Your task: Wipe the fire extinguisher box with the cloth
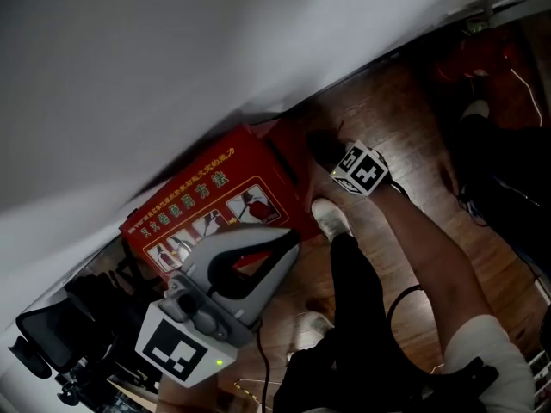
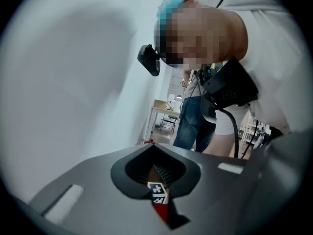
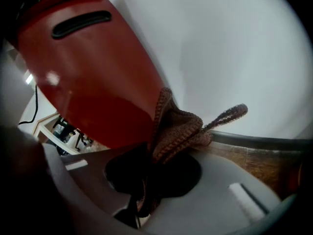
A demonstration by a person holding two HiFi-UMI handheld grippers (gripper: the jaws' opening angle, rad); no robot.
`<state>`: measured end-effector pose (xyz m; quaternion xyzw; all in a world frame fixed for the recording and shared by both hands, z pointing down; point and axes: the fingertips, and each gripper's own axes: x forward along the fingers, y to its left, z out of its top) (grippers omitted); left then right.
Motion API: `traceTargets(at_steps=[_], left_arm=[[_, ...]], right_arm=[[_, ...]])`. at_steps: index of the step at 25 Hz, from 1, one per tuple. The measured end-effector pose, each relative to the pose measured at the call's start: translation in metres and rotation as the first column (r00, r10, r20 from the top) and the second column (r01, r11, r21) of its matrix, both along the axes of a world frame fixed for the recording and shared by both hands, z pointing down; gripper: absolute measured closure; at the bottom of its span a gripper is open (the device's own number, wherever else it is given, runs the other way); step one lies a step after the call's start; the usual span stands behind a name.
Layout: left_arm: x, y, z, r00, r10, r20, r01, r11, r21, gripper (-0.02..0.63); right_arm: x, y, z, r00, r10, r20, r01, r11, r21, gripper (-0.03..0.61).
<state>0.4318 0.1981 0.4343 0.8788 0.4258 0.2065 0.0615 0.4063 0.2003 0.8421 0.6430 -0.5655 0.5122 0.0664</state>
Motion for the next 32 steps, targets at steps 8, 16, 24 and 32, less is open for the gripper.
traceTargets(at_steps=[8, 16, 24, 32], left_arm=[[-0.096, -0.027, -0.049, 0.987, -0.141, -0.079, 0.142, 0.99, 0.018, 0.614], [-0.265, -0.04, -0.069, 0.952, -0.289, -0.102, 0.292, 0.957, 0.01, 0.614], [-0.334, -0.055, -0.044, 0.908, -0.409, -0.093, 0.406, 0.913, -0.05, 0.614], [-0.324, -0.087, -0.004, 0.875, -0.483, -0.041, 0.478, 0.874, -0.087, 0.614]], right_arm=[[-0.069, 0.032, -0.116, 0.961, -0.178, -0.21, 0.175, 0.984, -0.034, 0.526], [-0.161, 0.005, -0.221, 0.706, -0.459, -0.539, 0.439, 0.881, -0.175, 0.526], [-0.147, -0.058, -0.226, 0.301, -0.675, -0.674, 0.543, 0.702, -0.461, 0.526], [-0.125, -0.077, -0.153, 0.264, -0.761, -0.593, 0.547, 0.624, -0.558, 0.526]])
